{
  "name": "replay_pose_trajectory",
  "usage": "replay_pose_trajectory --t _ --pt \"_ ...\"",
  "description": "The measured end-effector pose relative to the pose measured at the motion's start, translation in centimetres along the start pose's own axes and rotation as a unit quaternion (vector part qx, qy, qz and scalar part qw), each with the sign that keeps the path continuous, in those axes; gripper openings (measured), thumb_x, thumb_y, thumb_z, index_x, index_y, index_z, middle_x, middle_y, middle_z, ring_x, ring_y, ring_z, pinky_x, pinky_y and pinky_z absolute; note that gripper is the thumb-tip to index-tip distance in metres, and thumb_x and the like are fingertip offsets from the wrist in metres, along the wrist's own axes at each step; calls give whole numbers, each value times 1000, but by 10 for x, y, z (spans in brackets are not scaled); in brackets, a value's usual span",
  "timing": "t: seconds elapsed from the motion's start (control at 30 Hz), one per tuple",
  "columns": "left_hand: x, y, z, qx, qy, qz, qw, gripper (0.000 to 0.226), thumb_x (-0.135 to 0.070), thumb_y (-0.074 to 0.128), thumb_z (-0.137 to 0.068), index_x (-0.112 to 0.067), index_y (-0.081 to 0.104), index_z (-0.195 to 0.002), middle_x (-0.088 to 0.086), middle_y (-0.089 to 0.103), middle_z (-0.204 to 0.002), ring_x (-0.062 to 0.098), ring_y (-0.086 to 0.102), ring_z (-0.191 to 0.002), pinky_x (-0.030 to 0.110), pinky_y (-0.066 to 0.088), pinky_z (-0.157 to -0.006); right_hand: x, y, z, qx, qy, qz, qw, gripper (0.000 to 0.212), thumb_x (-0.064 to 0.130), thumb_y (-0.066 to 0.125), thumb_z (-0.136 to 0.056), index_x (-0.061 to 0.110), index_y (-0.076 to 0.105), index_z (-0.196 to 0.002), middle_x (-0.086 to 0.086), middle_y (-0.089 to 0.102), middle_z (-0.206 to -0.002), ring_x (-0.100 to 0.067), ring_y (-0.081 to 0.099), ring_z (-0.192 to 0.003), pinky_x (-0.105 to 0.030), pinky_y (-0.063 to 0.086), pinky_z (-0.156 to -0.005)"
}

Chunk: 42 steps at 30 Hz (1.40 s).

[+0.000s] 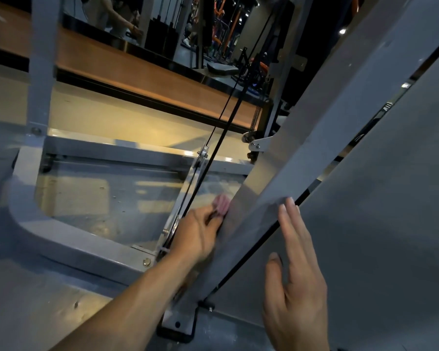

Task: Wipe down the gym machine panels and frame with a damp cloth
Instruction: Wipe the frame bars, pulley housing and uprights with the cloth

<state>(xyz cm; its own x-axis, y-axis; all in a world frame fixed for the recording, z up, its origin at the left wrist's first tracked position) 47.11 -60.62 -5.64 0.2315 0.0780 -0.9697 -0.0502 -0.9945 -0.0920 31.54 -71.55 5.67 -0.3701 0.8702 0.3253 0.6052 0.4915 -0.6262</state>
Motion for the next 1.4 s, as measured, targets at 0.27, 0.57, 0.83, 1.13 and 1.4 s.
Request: replay_pose_trajectory --t 0.27,0.57,0.83,1.13,1.4 --pt "-137 -16 -19 -20 177 45 983 16 -20 58 -105 -20 73 -111 -8 76 -96 10 72 -87 26 57 -74 -7 10 6 8 -8 25 1000 73 -11 45 -85 9 41 -155 6 30 -166 -15 26 -154 -23 25 -121" --pt "18 -6 12 13 19 -20 1000 17 -19 58 -102 -17 74 -108 -8 77 -101 12 71 -98 36 57 -84 -17 34 18 66 -33 113 991 81 -12 48 -78 1 33 -156 -5 11 -172 -26 10 -158 -40 13 -126" --pt "60 -12 38 55 -87 -109 989 20 -27 60 -102 -30 69 -84 -8 71 -78 24 70 -86 35 52 -76 -17 39 20 70 -34 126 989 81 -10 44 -76 -2 30 -156 -8 9 -172 -29 8 -158 -45 13 -127" --pt "57 -11 44 13 -67 -78 995 20 -16 59 -105 -10 74 -116 -14 72 -96 10 70 -97 13 45 -67 -23 41 20 83 -47 135 986 82 -11 45 -76 -3 30 -156 -9 6 -172 -31 6 -158 -46 12 -127" --pt "94 -3 52 21 -183 -289 939 35 -34 43 -109 -14 71 -113 10 75 -109 29 69 -102 31 52 -81 -24 43 22 85 -38 109 990 81 -11 47 -77 -2 32 -156 -9 6 -172 -28 4 -159 -45 11 -128"
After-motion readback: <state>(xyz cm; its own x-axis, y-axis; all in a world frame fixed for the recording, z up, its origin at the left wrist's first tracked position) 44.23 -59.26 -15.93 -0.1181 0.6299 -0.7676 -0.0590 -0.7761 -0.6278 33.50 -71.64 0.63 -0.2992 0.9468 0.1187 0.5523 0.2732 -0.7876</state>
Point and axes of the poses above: each hand's wrist, its own z-axis away from the middle knuckle, its own y-axis out of the palm, x = y × z, the point moved 5 cm from there along -z, towards the middle knuckle
